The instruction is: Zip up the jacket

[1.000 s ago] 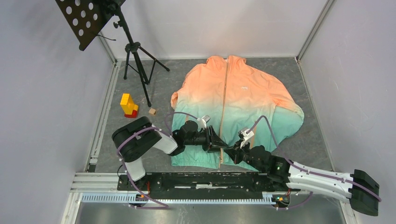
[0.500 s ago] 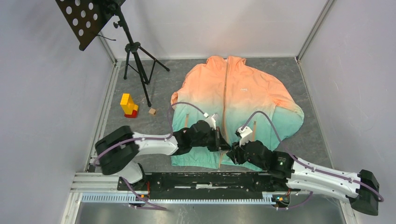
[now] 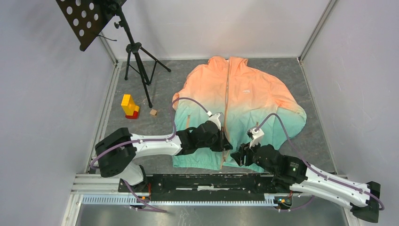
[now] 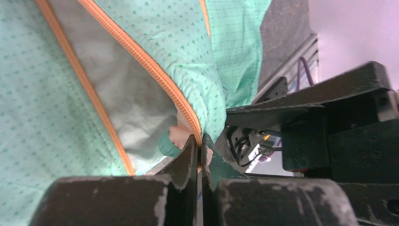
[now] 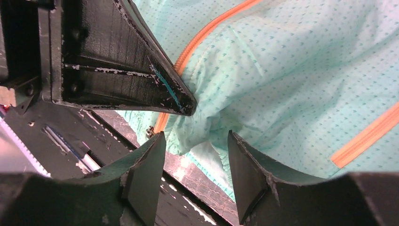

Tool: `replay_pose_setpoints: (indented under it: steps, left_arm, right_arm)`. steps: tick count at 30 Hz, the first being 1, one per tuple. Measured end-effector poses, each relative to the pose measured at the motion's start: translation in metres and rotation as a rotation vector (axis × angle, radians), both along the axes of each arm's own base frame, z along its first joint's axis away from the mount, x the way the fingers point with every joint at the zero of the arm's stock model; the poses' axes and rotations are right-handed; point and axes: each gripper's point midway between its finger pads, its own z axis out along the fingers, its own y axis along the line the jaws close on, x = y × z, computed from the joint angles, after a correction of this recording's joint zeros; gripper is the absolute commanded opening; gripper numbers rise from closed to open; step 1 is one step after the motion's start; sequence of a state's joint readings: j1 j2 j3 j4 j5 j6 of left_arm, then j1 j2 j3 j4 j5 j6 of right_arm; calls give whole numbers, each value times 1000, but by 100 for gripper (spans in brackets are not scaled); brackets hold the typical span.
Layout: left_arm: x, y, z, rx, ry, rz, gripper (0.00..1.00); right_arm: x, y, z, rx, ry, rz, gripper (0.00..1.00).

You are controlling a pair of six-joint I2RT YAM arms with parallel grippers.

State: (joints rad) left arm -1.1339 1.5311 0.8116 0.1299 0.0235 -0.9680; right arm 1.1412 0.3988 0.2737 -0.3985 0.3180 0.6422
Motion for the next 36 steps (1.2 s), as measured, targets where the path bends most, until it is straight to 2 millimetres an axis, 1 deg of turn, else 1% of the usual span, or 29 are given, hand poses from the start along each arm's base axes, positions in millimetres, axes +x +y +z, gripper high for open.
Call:
replay_pose_setpoints:
  steps: [3, 9, 14, 18, 23, 26, 29, 31, 33, 36]
  left_arm:
    - [-5, -6, 5, -34, 15, -27, 2]
    - [-9, -12, 9, -74, 50, -49, 2]
    - [-10, -17, 10, -104, 76, -60, 2]
    - [-10, -18, 10, -108, 88, -56, 2]
    - [-10, -13, 0, -68, 111, -41, 2]
    - [-9, -13, -7, -43, 129, -29, 2]
    - [-9, -11, -12, -25, 137, -19, 2]
    - [-7, -10, -14, -16, 141, -7, 2]
    - [-6, -9, -14, -8, 139, 4, 2]
    - [-4, -10, -13, -3, 138, 10, 2]
  right_arm:
    - [-1, 1, -1, 34, -12, 7, 60]
    - [-6, 6, -17, 58, 20, 22, 59]
    - [-5, 9, -14, 81, 30, 10, 58]
    - [-3, 9, -10, 110, 33, -11, 60]
    - [-6, 4, -16, 80, 78, -37, 64]
    - [-7, 3, -11, 77, 97, -48, 63]
    - [-8, 4, 0, 111, 102, -55, 62]
    - [-8, 5, 5, 134, 104, -57, 60]
    - [-8, 7, 7, 146, 110, -58, 56]
    - [-8, 10, 3, 137, 126, -60, 50]
